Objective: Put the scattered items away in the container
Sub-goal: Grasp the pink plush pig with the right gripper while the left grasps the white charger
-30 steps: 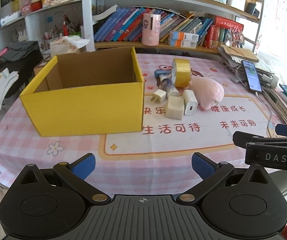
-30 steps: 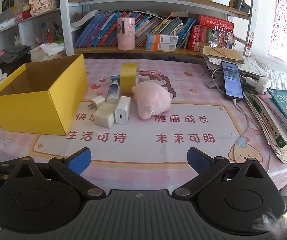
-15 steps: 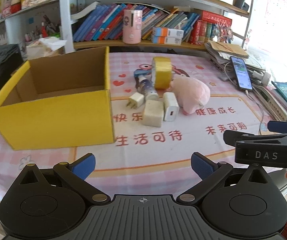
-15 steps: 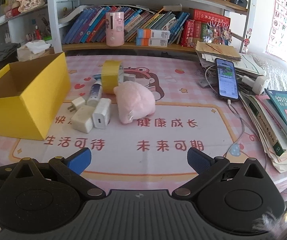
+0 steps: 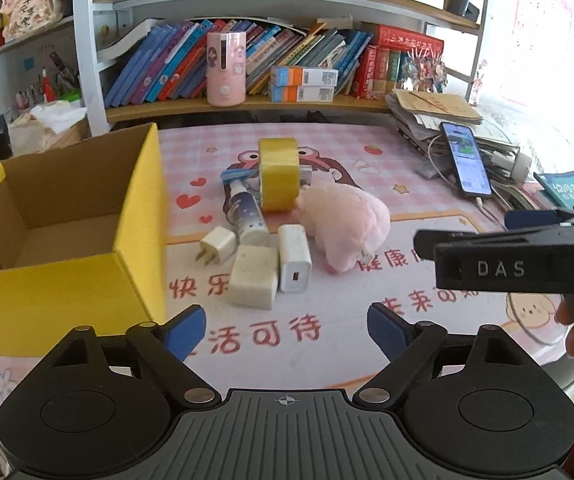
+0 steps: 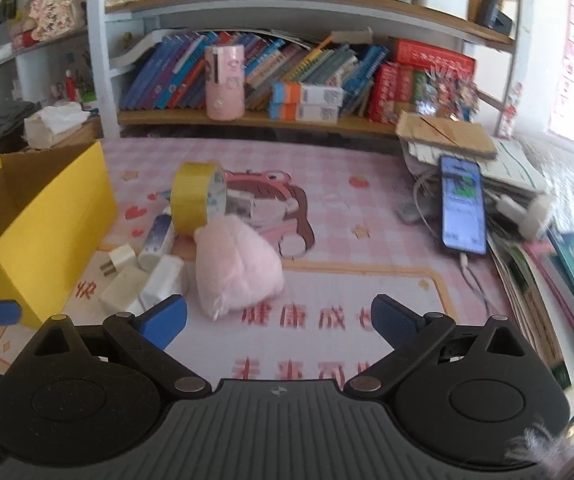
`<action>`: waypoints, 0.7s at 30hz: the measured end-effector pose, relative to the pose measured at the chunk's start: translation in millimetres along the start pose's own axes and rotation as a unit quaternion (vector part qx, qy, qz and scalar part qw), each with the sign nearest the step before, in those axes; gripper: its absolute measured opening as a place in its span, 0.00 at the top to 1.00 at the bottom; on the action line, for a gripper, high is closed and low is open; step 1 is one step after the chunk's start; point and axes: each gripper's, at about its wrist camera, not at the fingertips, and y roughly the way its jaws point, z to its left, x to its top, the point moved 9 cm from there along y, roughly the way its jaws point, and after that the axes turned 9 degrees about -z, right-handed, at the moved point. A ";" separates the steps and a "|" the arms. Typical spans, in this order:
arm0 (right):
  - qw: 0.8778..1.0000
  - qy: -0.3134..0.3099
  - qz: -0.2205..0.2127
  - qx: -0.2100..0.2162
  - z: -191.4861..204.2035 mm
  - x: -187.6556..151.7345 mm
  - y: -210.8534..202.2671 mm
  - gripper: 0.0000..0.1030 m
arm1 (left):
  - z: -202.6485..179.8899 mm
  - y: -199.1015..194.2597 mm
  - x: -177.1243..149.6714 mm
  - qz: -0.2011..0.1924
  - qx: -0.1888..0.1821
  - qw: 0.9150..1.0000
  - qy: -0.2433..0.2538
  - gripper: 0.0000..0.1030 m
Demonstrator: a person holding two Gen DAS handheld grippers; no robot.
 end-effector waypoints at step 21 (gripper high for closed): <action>0.982 -0.071 0.087 0.155 22.5 17.0 112.8 0.24 | -15.8 92.4 8.6 0.059 0.069 0.995 0.051 0.65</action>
